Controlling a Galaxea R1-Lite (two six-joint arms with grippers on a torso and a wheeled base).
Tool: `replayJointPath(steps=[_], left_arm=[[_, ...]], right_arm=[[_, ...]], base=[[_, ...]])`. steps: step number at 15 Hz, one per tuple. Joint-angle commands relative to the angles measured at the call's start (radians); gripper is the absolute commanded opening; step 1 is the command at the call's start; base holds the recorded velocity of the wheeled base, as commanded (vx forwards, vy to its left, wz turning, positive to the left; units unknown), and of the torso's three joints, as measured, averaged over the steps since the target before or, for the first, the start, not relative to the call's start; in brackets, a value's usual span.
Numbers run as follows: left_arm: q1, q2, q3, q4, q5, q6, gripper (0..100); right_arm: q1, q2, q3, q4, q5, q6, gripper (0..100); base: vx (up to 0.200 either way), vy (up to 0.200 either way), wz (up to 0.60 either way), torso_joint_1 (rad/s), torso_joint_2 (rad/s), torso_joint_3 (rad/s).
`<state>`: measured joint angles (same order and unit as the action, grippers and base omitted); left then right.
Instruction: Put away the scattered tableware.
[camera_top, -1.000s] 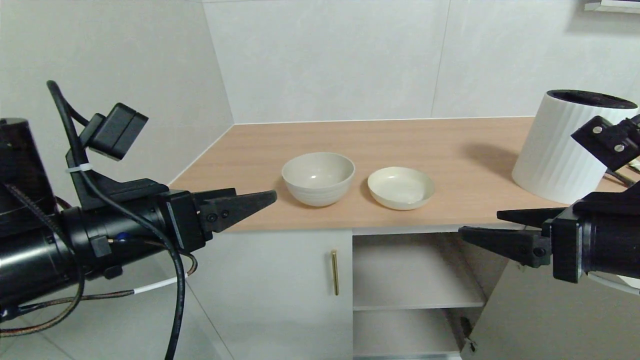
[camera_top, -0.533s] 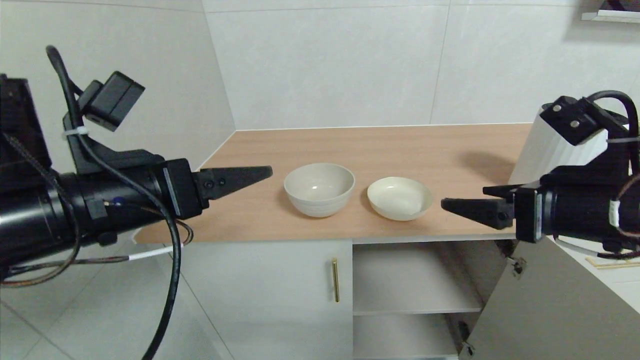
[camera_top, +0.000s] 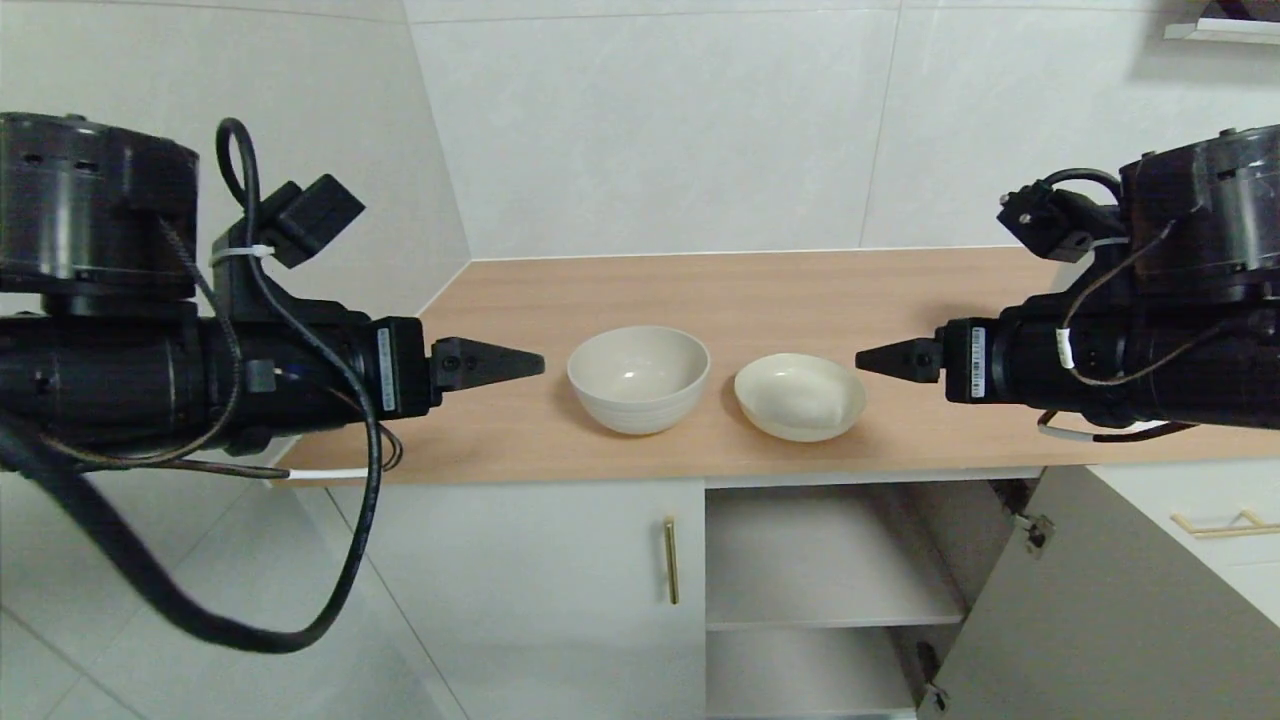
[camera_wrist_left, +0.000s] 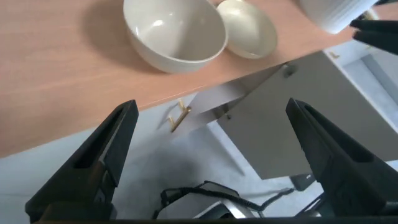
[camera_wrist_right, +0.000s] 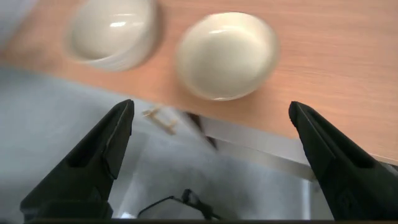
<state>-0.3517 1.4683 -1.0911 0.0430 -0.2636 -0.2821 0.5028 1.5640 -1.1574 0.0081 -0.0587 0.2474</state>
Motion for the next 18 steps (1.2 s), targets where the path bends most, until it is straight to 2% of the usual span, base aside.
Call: replayJointPath(steps=[1, 2, 4, 5, 9, 10, 15, 18], left_arm=[[-0.013, 0.109, -0.038, 0.000, 0.058, -0.037, 100], [-0.027, 0.156, -0.058, -0.003, 0.106, -0.066, 100], [-0.062, 0.267, -0.121, -0.006, 0.224, -0.147, 100], [-0.070, 0.303, -0.151, -0.008, 0.254, -0.181, 100], [-0.085, 0.389, -0.256, -0.012, 0.285, -0.285, 100], [-0.087, 0.414, -0.279, -0.014, 0.308, -0.305, 100], [-0.087, 0.504, -0.332, -0.014, 0.431, -0.312, 100], [-0.087, 0.512, -0.339, -0.014, 0.437, -0.312, 100]], right_arm=[[0.000, 0.054, -0.004, -0.003, -0.012, 0.003, 100], [0.000, 0.068, -0.004, -0.008, -0.033, 0.003, 100], [0.000, 0.088, 0.002, -0.039, -0.069, 0.001, 100], [0.000, 0.088, 0.004, -0.039, -0.069, 0.001, 100], [0.000, 0.087, 0.005, -0.039, -0.070, 0.003, 100], [0.000, 0.087, 0.005, -0.039, -0.070, 0.003, 100], [0.000, 0.087, 0.013, -0.039, -0.070, 0.003, 100], [0.000, 0.083, 0.015, -0.039, -0.070, 0.003, 100]], base=[[0.000, 0.000, 0.00, 0.000, 0.00, 0.000], [0.000, 0.000, 0.00, 0.000, 0.00, 0.000], [0.000, 0.000, 0.00, 0.000, 0.00, 0.000], [0.000, 0.000, 0.00, 0.000, 0.00, 0.000], [0.000, 0.000, 0.00, 0.000, 0.00, 0.000], [0.000, 0.000, 0.00, 0.000, 0.00, 0.000], [0.000, 0.000, 0.00, 0.000, 0.00, 0.000], [0.000, 0.000, 0.00, 0.000, 0.00, 0.000]])
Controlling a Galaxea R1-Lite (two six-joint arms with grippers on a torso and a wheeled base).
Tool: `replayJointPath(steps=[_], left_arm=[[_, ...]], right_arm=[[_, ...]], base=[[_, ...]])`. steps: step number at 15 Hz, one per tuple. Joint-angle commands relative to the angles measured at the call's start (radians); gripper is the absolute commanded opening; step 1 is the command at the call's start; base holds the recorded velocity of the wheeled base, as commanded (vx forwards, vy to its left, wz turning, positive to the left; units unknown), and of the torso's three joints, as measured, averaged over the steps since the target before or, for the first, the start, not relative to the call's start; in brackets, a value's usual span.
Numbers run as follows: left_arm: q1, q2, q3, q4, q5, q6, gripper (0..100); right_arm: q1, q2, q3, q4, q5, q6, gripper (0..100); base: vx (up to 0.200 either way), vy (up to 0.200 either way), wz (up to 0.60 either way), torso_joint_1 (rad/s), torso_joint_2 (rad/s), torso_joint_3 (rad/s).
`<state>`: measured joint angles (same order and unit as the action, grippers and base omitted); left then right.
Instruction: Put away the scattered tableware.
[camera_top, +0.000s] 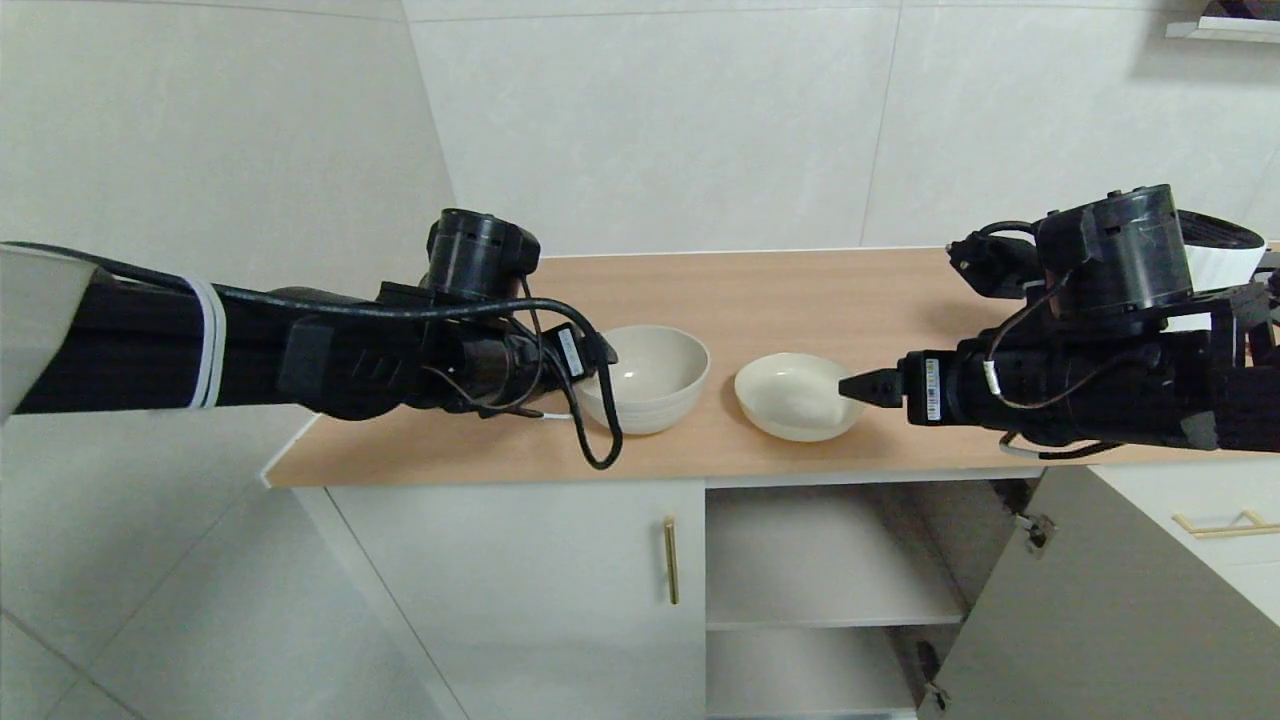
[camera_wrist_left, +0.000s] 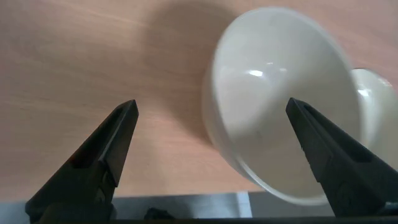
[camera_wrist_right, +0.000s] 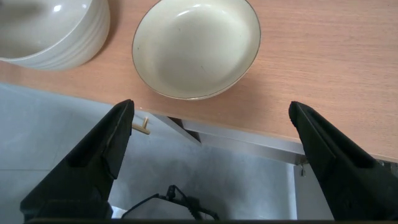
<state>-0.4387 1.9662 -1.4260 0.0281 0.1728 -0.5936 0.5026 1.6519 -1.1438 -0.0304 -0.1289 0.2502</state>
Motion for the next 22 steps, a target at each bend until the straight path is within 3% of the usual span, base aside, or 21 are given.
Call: replayJointPath(steps=[1, 4, 5, 15, 19, 22], left_arm=[[0.000, 0.014, -0.004, 0.001, 0.001, 0.000, 100], [0.000, 0.014, -0.002, 0.001, 0.001, 0.000, 100], [0.000, 0.014, -0.004, 0.001, 0.004, 0.000, 0], [0.000, -0.015, 0.002, 0.003, 0.005, 0.000, 0], [0.000, -0.081, 0.039, 0.003, 0.004, -0.011, 0], [-0.009, -0.122, 0.059, 0.001, 0.002, -0.011, 0]], right_arm=[[0.001, -0.004, 0.001, 0.000, 0.000, 0.000, 100], [0.001, -0.007, 0.004, 0.000, 0.000, 0.000, 100], [0.001, -0.006, 0.004, 0.000, 0.000, 0.000, 100], [0.001, -0.006, -0.002, 0.007, 0.002, -0.003, 100], [-0.007, 0.077, -0.108, 0.047, 0.000, -0.005, 100], [-0.007, 0.200, -0.172, 0.058, -0.107, -0.003, 100]], base=[[0.000, 0.000, 0.00, 0.000, 0.00, 0.000], [0.000, 0.000, 0.00, 0.000, 0.00, 0.000], [0.000, 0.000, 0.00, 0.000, 0.00, 0.000], [0.000, 0.000, 0.00, 0.000, 0.00, 0.000], [0.000, 0.000, 0.00, 0.000, 0.00, 0.000], [0.000, 0.000, 0.00, 0.000, 0.00, 0.000]])
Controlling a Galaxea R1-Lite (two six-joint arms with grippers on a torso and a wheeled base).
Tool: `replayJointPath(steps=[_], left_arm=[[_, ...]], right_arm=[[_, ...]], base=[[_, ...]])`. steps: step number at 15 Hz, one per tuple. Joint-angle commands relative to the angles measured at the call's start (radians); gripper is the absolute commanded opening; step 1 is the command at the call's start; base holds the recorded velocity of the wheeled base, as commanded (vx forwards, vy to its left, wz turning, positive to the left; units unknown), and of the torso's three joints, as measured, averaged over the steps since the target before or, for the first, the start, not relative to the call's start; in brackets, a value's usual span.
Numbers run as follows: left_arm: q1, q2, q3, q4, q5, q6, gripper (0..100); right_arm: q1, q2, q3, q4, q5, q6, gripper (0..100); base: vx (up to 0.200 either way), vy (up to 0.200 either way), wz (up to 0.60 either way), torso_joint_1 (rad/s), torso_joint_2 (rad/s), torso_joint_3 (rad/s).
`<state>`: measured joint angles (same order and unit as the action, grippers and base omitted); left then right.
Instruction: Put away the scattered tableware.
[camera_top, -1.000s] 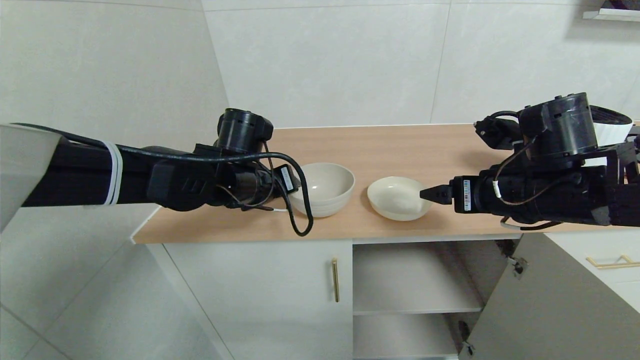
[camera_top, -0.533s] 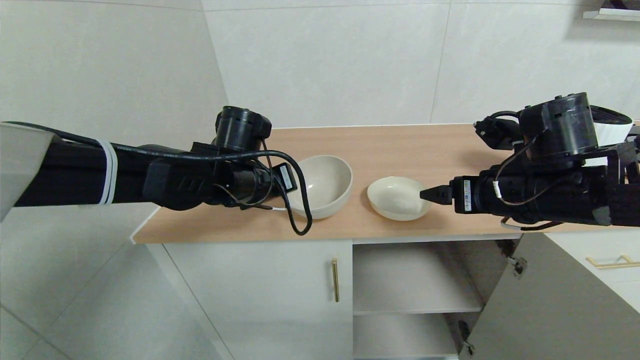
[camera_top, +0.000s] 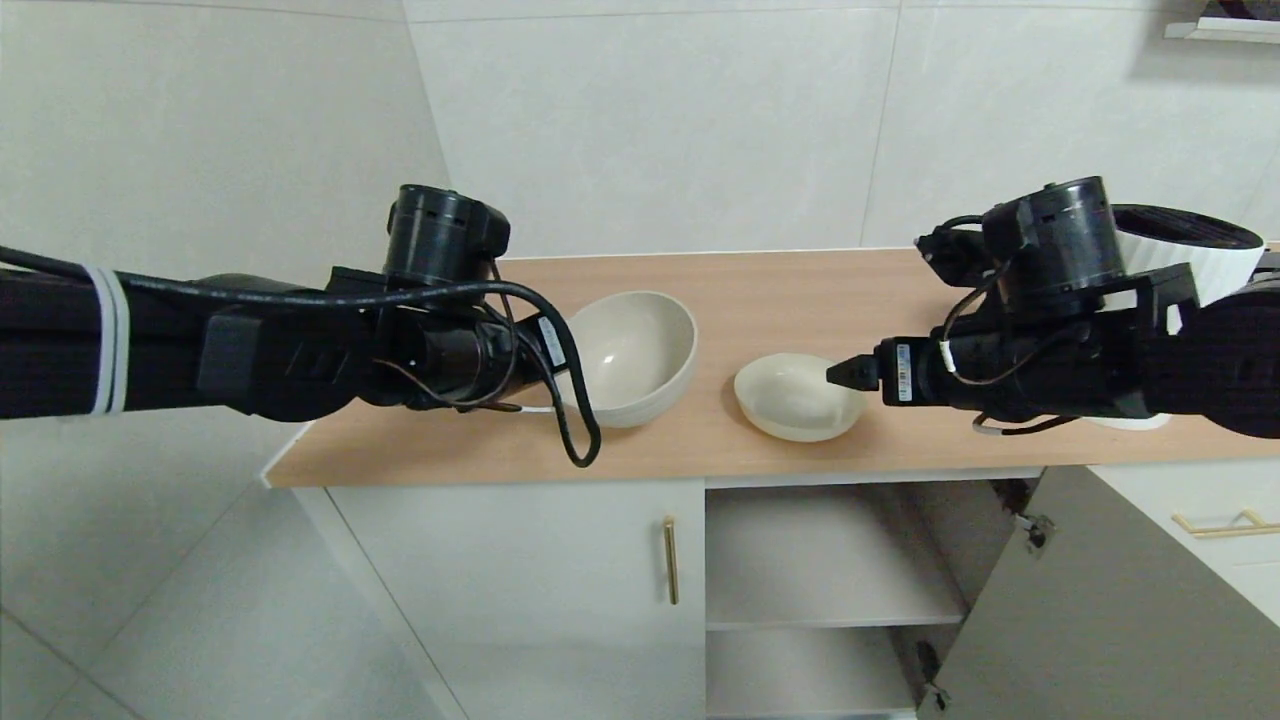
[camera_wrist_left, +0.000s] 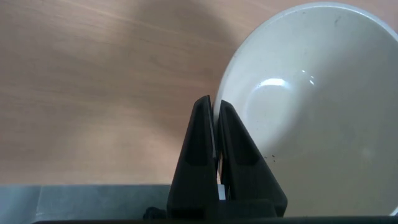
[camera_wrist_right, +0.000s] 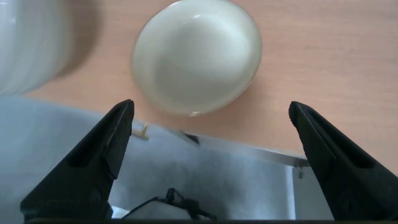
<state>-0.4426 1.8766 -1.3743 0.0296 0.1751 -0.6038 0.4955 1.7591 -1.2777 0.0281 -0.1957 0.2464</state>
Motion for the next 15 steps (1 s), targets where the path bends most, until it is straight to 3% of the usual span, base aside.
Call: replayJointPath(steps=[1, 5, 15], left_arm=[[-0.008, -0.037, 0.011, 0.001, 0.000, -0.001, 0], [-0.015, -0.042, 0.020, 0.000, 0.001, 0.001, 0], [-0.015, -0.042, 0.021, 0.000, 0.003, -0.001, 0]], right_arm=[[0.000, 0.112, -0.051, 0.000, -0.060, 0.002, 100], [0.000, 0.217, -0.111, -0.002, -0.152, 0.047, 100], [-0.038, 0.264, -0.154, -0.010, -0.154, 0.079, 100]], base=[[0.000, 0.000, 0.00, 0.000, 0.00, 0.000], [0.000, 0.000, 0.00, 0.000, 0.00, 0.000], [0.000, 0.000, 0.00, 0.000, 0.00, 0.000]])
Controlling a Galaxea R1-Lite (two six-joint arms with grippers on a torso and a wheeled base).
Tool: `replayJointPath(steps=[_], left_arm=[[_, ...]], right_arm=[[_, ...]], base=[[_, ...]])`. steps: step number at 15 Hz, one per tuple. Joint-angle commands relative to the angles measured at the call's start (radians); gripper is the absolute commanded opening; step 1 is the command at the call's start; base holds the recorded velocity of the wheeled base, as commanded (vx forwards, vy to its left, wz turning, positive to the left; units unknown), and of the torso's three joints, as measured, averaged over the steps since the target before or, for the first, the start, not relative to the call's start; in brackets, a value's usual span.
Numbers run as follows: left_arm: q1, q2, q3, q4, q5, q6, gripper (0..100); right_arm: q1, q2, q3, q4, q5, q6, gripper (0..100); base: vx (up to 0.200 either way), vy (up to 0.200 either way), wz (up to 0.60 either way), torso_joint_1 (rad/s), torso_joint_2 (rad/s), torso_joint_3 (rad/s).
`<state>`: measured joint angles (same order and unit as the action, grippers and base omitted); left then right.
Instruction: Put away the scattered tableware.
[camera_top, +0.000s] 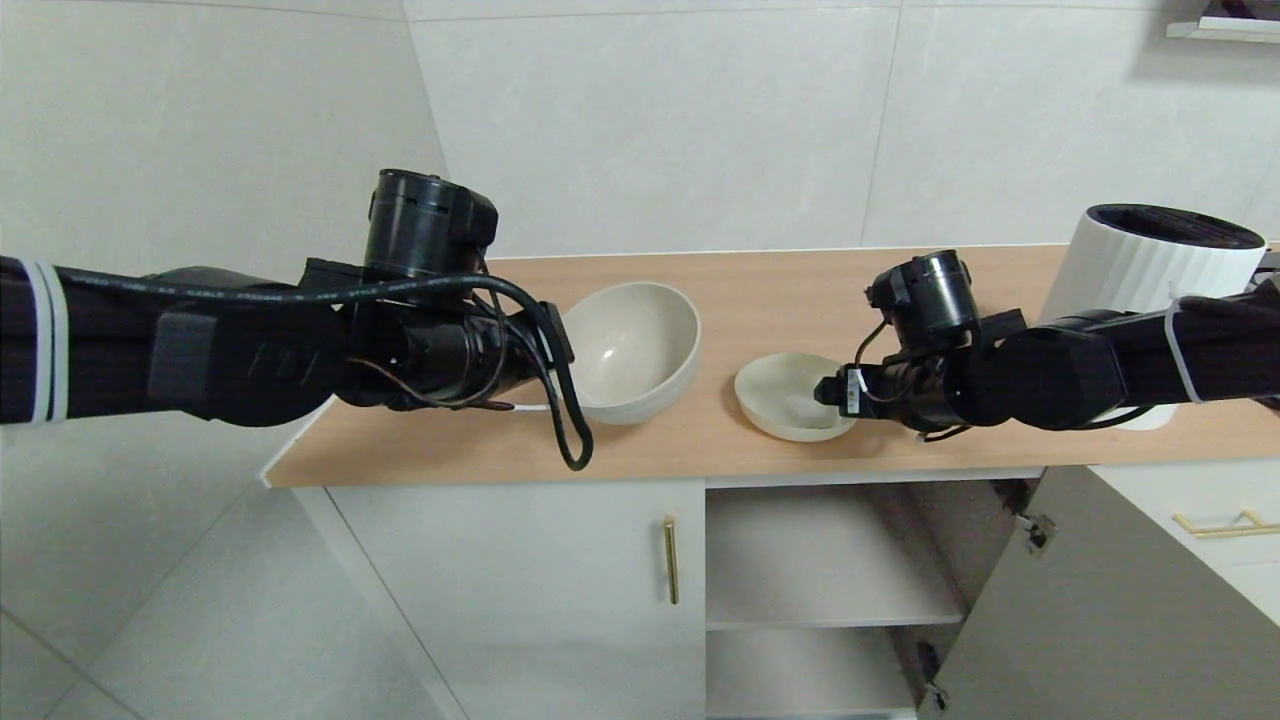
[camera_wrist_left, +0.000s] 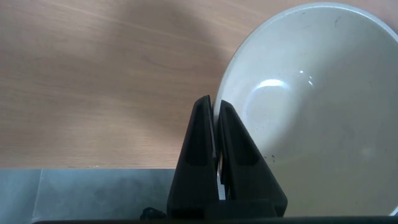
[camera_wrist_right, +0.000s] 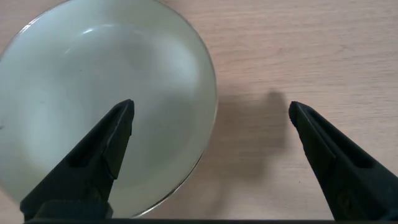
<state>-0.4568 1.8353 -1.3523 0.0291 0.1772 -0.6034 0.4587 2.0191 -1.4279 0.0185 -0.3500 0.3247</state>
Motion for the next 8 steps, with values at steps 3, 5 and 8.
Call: replayJointPath(steps=[3, 5, 8], left_arm=[[0.000, 0.001, -0.001, 0.000, 0.001, 0.001, 0], [0.000, -0.001, -0.001, 0.002, 0.001, -0.001, 0], [0.000, -0.002, -0.001, 0.002, 0.001, 0.001, 0]], right_arm=[[-0.002, 0.006, -0.006, 0.000, 0.003, 0.004, 0], [-0.002, 0.006, -0.006, 0.000, 0.003, 0.004, 0], [-0.002, 0.004, -0.006, 0.000, 0.003, 0.005, 0]], base=[[0.000, 0.000, 0.00, 0.000, 0.00, 0.000], [0.000, 0.000, 0.00, 0.000, 0.00, 0.000], [0.000, 0.000, 0.00, 0.000, 0.00, 0.000]])
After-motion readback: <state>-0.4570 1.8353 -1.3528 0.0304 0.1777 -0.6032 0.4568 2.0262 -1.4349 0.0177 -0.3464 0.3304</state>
